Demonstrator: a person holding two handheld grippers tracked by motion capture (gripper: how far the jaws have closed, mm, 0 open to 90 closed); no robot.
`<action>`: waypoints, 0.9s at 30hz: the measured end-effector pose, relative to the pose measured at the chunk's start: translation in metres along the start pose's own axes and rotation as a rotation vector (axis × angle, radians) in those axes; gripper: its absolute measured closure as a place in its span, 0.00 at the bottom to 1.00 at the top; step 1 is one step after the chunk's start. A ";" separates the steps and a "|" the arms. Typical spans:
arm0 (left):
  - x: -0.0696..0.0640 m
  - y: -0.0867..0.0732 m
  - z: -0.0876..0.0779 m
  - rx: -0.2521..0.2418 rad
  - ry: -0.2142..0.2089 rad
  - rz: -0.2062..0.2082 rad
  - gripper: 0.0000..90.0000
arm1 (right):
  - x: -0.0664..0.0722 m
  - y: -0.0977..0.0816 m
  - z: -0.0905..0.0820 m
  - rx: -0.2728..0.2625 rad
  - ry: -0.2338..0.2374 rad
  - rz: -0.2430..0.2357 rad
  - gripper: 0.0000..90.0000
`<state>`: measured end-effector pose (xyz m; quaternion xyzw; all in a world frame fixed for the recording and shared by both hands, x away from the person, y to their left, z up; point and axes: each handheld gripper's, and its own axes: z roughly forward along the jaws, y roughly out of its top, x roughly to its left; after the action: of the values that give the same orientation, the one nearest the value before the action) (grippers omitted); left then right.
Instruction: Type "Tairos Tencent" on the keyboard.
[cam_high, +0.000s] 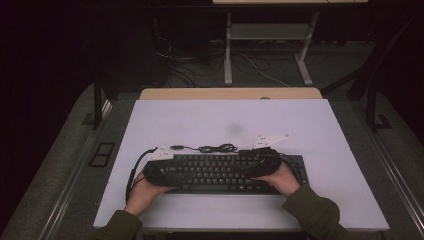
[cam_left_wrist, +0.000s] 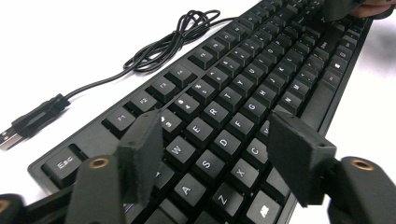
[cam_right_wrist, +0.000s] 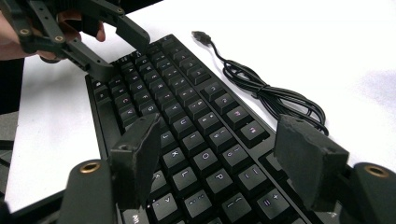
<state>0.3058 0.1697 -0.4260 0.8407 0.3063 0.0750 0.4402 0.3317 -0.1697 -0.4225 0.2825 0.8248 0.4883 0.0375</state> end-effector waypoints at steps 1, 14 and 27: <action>-0.001 0.000 0.001 -0.005 -0.001 -0.004 0.36 | 0.000 0.000 0.000 0.001 0.000 0.003 0.35; -0.004 0.001 0.007 -0.026 0.006 -0.022 0.13 | 0.001 0.008 0.008 -0.001 0.016 0.004 0.41; -0.005 0.002 0.009 -0.034 0.015 -0.029 0.00 | 0.001 0.016 0.018 0.007 0.030 0.010 0.57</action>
<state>0.3065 0.1595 -0.4290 0.8280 0.3205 0.0799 0.4531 0.3437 -0.1487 -0.4183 0.2795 0.8256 0.4896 0.0218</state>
